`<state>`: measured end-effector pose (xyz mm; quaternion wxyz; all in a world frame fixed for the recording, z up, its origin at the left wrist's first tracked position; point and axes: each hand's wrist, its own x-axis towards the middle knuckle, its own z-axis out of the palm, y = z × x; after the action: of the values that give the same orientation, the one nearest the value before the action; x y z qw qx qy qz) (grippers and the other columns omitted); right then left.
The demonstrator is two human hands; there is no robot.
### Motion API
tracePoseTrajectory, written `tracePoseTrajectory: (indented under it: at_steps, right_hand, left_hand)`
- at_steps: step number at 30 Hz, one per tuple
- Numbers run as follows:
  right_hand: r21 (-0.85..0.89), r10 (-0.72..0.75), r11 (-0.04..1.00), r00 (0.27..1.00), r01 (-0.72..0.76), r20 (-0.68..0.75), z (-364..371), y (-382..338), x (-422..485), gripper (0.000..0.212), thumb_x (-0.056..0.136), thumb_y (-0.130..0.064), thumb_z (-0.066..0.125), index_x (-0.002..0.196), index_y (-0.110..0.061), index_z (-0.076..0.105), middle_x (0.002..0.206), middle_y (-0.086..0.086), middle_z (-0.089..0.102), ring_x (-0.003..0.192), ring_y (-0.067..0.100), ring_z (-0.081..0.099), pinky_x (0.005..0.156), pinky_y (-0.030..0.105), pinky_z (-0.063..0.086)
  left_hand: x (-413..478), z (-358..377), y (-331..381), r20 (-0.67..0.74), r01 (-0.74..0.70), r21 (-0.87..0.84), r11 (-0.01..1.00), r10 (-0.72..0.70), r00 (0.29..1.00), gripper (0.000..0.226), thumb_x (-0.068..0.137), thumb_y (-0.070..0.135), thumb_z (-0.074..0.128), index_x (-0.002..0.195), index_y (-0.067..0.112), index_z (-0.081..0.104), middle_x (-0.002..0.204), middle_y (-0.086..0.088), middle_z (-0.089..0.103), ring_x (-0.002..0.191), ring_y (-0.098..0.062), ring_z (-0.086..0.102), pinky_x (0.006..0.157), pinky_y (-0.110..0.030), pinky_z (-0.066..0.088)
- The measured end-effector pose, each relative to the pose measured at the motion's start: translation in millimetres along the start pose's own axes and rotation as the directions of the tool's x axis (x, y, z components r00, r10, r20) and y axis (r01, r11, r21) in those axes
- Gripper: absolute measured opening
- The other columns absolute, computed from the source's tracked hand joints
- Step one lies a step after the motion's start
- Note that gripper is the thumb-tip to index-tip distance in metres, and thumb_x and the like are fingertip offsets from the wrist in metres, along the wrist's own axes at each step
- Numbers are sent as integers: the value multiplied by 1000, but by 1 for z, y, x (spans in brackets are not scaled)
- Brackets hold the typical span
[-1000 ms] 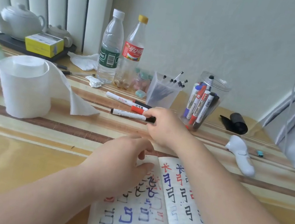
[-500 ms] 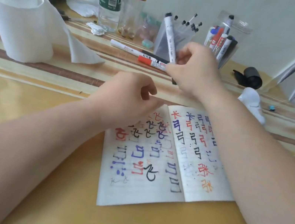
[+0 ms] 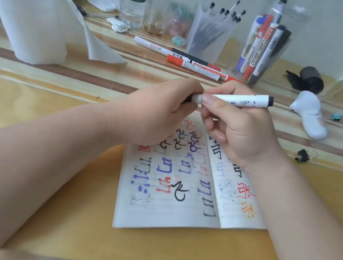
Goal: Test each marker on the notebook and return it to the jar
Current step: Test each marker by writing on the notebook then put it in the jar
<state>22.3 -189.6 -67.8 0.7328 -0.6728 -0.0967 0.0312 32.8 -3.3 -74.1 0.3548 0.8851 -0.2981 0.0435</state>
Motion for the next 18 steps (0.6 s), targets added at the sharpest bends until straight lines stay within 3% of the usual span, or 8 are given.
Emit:
tracePoseTrajectory:
  at_steps: [4,8,18]
  right_hand:
    - [-53,-75,996,997,76,30,-1,3,-3,7,86,-6,69,88,-10,64,52,0,52,45,12,42,44,20,30]
    - [-26,-140,990,990,140,-2,-1,3,-4,9,87,-5,68,83,-4,61,48,6,46,37,10,36,43,17,29]
    - [15,-69,997,995,70,-68,4,1,-10,19,84,-12,70,70,-11,57,49,13,47,36,14,36,41,16,28]
  left_hand:
    - [-2,-2,1,27,-32,-20,999,33,999,17,107,28,47,113,15,57,83,13,54,77,-2,52,65,-18,37]
    - [-3,0,7,41,-55,-63,997,58,997,20,108,27,45,112,10,56,77,12,51,70,-2,50,64,-21,36]
    - [-3,-1,16,89,-40,-8,999,40,995,25,107,33,47,107,9,52,68,12,46,61,-1,49,57,-16,35]
